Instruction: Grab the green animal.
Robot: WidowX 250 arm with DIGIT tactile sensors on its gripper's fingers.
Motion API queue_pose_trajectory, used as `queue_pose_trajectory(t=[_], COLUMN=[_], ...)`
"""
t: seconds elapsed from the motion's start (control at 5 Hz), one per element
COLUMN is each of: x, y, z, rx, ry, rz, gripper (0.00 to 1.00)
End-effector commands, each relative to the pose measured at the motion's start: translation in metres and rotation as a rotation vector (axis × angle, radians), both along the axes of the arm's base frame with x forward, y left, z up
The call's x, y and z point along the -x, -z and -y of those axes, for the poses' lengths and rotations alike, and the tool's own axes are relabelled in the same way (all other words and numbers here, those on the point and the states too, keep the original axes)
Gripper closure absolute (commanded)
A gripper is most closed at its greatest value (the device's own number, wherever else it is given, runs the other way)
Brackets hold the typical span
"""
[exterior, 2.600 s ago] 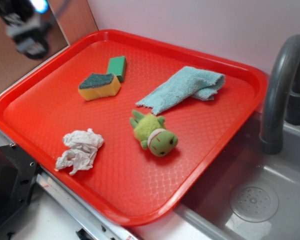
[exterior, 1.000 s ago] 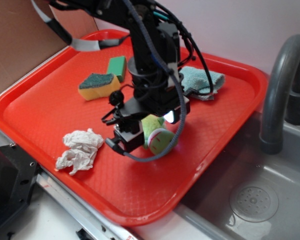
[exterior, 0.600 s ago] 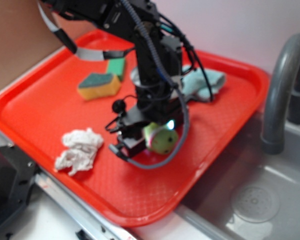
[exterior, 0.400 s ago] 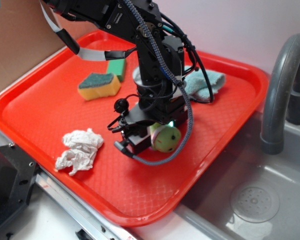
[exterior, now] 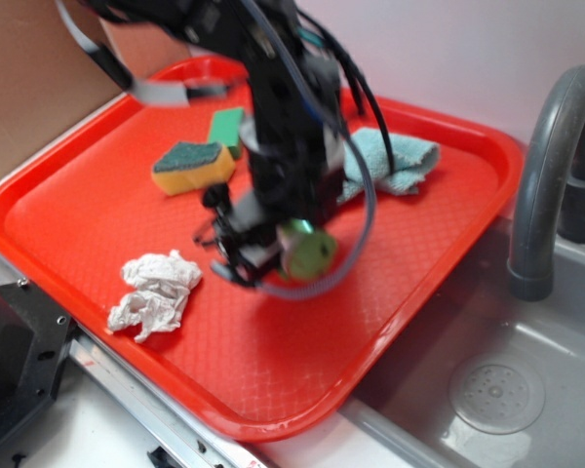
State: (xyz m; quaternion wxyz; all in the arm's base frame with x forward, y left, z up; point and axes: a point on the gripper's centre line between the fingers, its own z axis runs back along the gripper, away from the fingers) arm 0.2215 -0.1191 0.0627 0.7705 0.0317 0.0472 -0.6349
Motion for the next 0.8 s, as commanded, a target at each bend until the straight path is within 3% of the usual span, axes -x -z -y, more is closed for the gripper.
queue_pose_trajectory(t=[0.0, 0.2, 0.4, 0.6], x=[0.007, 0.021, 0.027, 0.020], y=[-0.091, -0.139, -0.159, -0.162], z=[-0.016, -0.036, -0.041, -0.033], rx=[0.038, 0.080, 0.087, -0.022], ry=[-0.498, -0.749, -0.998, -1.235], rz=[0.126, 0.162, 0.212, 0.300], gripper=[1.00, 1.00, 1.00, 1.00])
